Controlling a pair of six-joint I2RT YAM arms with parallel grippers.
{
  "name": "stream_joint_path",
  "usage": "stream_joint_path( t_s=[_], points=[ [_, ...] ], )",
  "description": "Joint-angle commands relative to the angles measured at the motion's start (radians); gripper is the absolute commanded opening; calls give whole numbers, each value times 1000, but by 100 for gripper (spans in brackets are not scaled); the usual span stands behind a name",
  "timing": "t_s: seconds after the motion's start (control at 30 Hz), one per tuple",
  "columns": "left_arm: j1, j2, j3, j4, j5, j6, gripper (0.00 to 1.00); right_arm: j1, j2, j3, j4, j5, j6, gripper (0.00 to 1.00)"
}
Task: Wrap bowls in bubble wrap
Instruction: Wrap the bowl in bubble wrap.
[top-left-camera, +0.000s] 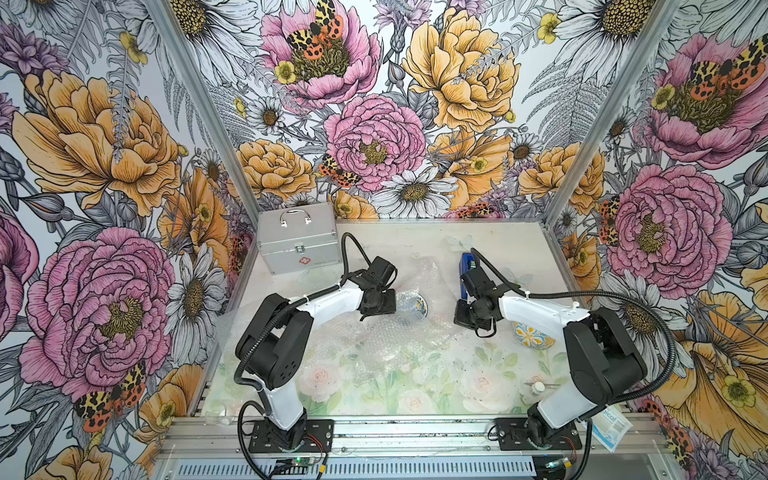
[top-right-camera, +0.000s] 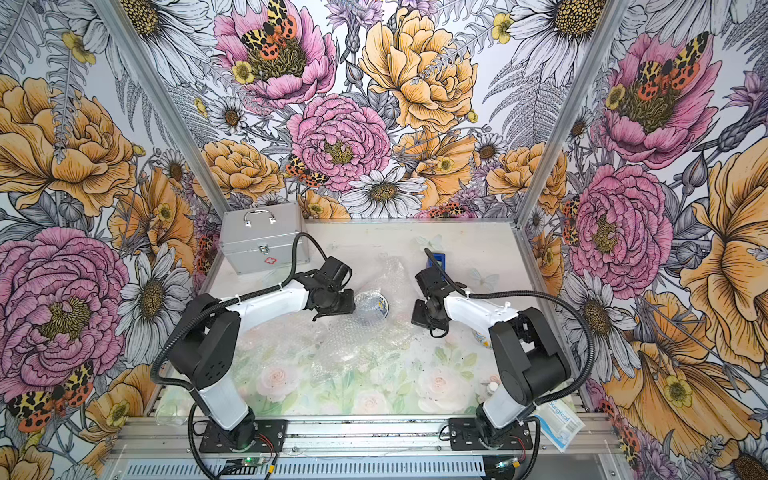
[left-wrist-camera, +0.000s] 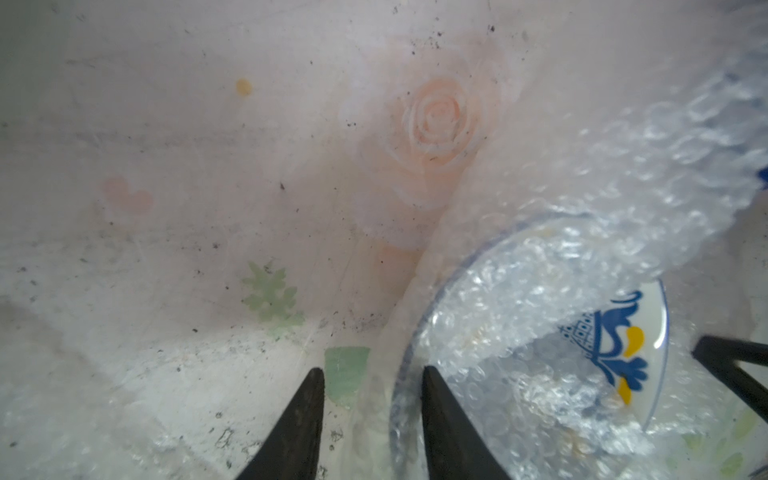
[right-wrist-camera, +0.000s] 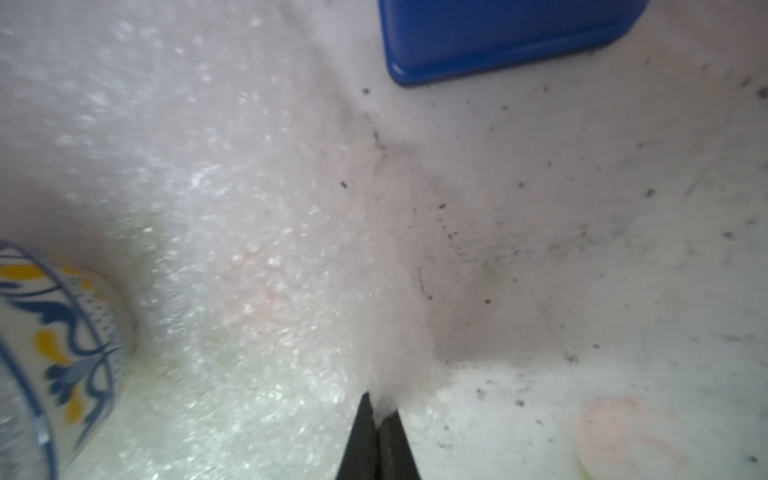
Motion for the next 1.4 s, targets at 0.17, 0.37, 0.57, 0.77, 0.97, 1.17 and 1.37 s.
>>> stream_joint_path(
  t_s=[0.17, 0.37, 0.57, 0.77, 0.97, 1.17, 1.37],
  points=[
    [2, -1, -23, 24, 33, -20, 40, 182, -124, 215, 13, -88, -60, 0],
    [6, -27, -50, 62, 52, -46, 39, 256, 120, 405, 14, -156, -73, 0],
    [5, -46, -84, 98, 87, -64, 40, 255, 351, 532, 13, -199, -52, 0],
    [7, -149, -144, 124, 110, -128, 44, 234, 404, 492, 15, -199, 20, 0],
    [-50, -209, -233, 247, 182, -220, 54, 221, 395, 451, 27, -192, 45, 0],
    [-50, -157, -208, 310, 204, -244, 58, 207, 352, 442, 53, -209, 70, 19],
    [-40, -67, -146, 277, 169, -227, 59, 205, 294, 415, 83, -225, 105, 41]
  ],
)
